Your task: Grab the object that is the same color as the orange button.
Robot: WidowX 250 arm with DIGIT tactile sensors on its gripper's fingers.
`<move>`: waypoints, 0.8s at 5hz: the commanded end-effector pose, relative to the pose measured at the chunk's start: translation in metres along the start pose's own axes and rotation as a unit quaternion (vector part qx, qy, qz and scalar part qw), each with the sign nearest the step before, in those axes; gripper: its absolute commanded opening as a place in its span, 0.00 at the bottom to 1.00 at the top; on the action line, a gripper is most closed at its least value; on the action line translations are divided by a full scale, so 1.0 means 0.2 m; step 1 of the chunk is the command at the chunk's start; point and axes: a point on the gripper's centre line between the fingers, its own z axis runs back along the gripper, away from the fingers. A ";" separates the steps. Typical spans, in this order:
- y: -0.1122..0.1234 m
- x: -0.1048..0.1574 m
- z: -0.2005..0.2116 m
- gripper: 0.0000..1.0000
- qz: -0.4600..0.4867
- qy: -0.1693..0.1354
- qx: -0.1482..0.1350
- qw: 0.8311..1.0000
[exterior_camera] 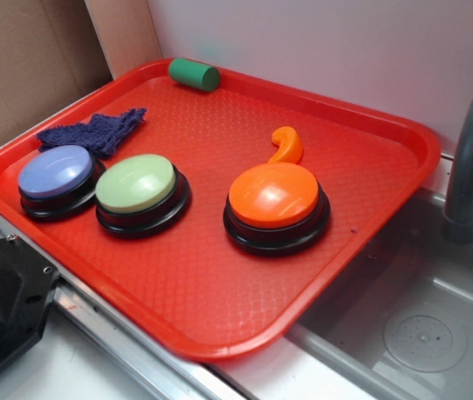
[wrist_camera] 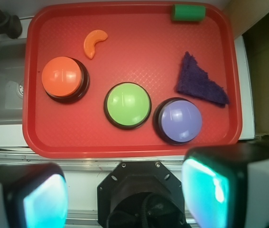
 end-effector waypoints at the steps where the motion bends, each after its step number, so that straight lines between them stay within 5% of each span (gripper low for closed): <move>1: 0.00 0.00 0.00 1.00 0.000 0.000 0.000 1.000; 4: -0.21 0.59 -0.52 1.00 0.160 0.014 0.016 0.987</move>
